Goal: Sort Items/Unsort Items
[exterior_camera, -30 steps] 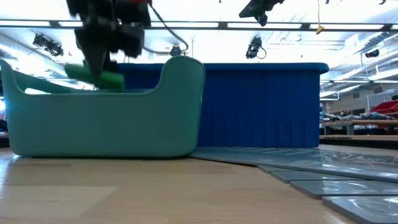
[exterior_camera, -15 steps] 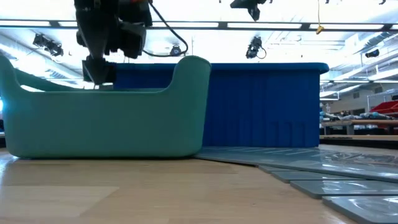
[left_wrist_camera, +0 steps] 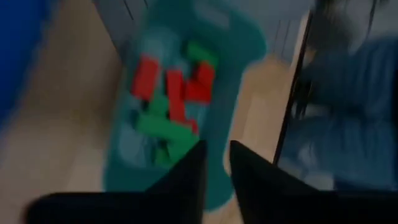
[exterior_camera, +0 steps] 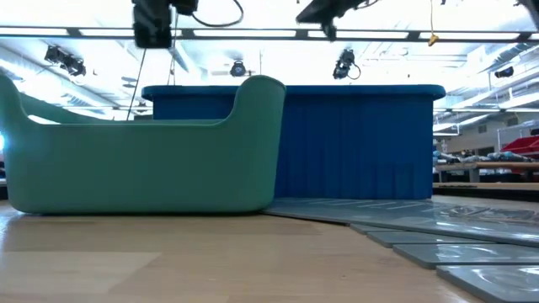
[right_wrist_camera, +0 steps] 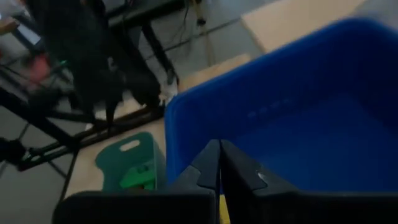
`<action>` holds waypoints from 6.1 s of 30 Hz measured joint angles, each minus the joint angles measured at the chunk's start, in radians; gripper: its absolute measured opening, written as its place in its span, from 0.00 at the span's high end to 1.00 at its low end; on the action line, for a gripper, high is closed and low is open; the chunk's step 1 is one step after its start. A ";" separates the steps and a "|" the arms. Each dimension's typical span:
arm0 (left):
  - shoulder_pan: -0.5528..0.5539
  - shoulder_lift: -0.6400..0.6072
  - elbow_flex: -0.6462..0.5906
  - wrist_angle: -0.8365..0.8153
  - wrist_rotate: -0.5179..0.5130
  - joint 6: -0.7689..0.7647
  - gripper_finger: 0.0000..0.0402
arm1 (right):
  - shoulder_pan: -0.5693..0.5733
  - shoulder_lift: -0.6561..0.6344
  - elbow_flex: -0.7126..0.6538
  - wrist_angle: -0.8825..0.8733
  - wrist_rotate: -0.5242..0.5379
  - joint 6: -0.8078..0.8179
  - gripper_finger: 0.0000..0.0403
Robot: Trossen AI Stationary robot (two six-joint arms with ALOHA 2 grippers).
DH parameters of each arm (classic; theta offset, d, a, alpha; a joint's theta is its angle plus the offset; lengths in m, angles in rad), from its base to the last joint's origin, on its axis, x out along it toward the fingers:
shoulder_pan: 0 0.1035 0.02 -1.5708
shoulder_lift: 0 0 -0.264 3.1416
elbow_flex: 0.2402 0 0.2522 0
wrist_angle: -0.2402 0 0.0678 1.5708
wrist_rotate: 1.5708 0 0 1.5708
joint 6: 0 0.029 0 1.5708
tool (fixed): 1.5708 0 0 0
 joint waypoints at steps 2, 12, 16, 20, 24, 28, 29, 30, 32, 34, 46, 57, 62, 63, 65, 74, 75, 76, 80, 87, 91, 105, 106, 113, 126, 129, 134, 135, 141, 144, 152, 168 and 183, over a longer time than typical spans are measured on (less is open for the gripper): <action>0.083 -0.001 0.051 0.017 0.006 0.012 0.91 | 0.024 0.045 0.000 0.000 0.000 0.001 0.95; 0.387 0.001 0.077 0.460 0.074 0.050 0.99 | 0.064 0.304 0.000 -0.214 0.161 -0.167 0.75; 0.431 0.001 0.077 0.510 0.075 0.072 0.99 | 0.065 0.411 0.000 -0.385 0.224 -0.248 0.63; 0.463 0.001 0.077 0.494 0.075 0.119 0.99 | 0.073 0.488 -0.017 -0.447 0.267 -0.259 0.48; 0.481 0.001 0.077 0.478 0.075 0.170 0.99 | 0.090 0.500 -0.085 -0.434 0.272 -0.251 0.35; 0.498 0.001 0.077 0.481 0.075 0.193 0.99 | 0.116 0.498 -0.185 -0.358 0.304 -0.257 0.26; 0.502 0.001 0.077 0.482 0.074 0.194 0.99 | 0.119 0.494 -0.209 -0.331 0.305 -0.252 0.25; 0.507 0.001 0.077 0.484 0.074 0.196 0.99 | 0.124 0.491 -0.231 -0.307 0.329 -0.241 0.24; 0.516 0.001 0.077 0.486 0.074 0.197 0.99 | 0.131 0.493 -0.284 -0.251 0.327 -0.220 0.22; 0.522 0.001 0.077 0.487 0.074 0.201 0.99 | 0.141 0.492 -0.334 -0.190 0.354 -0.194 0.22; 0.578 0.002 0.077 0.506 0.074 0.222 0.99 | 0.137 0.484 -0.423 -0.111 0.420 -0.143 0.34; 0.585 0.002 0.077 0.512 0.073 0.220 0.99 | 0.045 0.496 -0.273 -0.158 0.458 -0.144 0.96; 0.585 0.002 0.077 0.512 0.073 0.219 0.99 | 0.007 0.495 -0.173 -0.217 0.327 -0.161 0.98; 0.585 0.002 0.077 0.512 0.073 0.219 0.99 | -0.003 0.494 -0.156 -0.252 0.234 -0.178 0.98; 0.585 0.002 0.077 0.512 0.073 0.219 0.99 | -0.012 0.493 -0.139 -0.373 0.087 -0.206 0.96; 0.585 0.002 0.077 0.511 0.073 0.220 0.99 | 0.037 0.485 -0.222 -0.525 0.121 -0.158 0.71; 0.585 0.002 0.077 0.511 0.073 0.221 0.99 | 0.041 0.485 -0.238 -0.527 0.126 -0.130 0.66; 0.585 0.002 0.077 0.511 0.073 0.221 0.99 | 0.047 0.485 -0.252 -0.527 0.133 -0.096 0.61; 0.585 0.002 0.077 0.511 0.072 0.222 0.99 | 0.065 0.484 -0.309 -0.517 0.184 0.029 0.41; 0.585 0.002 0.077 0.511 0.072 0.222 0.99 | 0.069 0.473 -0.435 -0.438 0.248 0.128 0.21; 0.585 0.002 0.077 0.511 0.071 0.223 0.99 | 0.074 0.475 -0.493 -0.373 0.255 0.127 0.19; 0.587 0.005 0.072 0.515 0.061 0.224 0.99 | 0.070 0.480 -0.529 -0.321 0.232 0.052 0.84; 0.587 0.005 0.072 0.518 0.061 0.224 0.99 | 0.069 0.480 -0.516 -0.325 0.232 0.052 0.91; 0.587 0.005 0.072 0.521 0.061 0.223 0.99 | 0.049 0.495 -0.344 -0.351 0.260 0.040 0.99; 0.587 0.005 0.073 0.521 0.063 0.220 0.99 | -0.013 0.488 -0.014 -0.378 0.118 0.060 1.00; 0.587 0.005 0.073 0.521 0.063 0.220 0.99 | -0.011 0.485 -0.006 -0.388 0.200 0.142 0.98; 0.587 0.005 0.073 0.521 0.063 0.220 0.99 | 0.036 0.485 -0.039 -0.422 0.363 0.225 0.81; 0.587 0.005 0.073 0.521 0.063 0.220 0.99 | 0.047 0.485 -0.050 -0.421 0.386 0.253 0.76; 0.587 0.005 0.073 0.521 0.063 0.220 0.99 | 0.098 0.484 -0.132 -0.340 0.546 0.391 0.47; 0.587 0.005 0.073 0.521 0.063 0.220 0.99 | 0.105 0.484 -0.156 -0.295 0.573 0.423 0.37; 0.588 0.005 0.073 0.519 0.063 0.220 0.99 | 0.104 0.484 -0.301 -0.198 0.548 0.490 0.33; 0.592 0.006 0.073 0.512 0.063 0.220 0.99 | 0.124 0.471 -0.137 -0.210 0.419 0.333 0.69; 0.633 0.076 0.074 0.524 0.059 0.219 0.99 | 0.241 0.267 0.161 -0.154 -0.045 0.277 0.69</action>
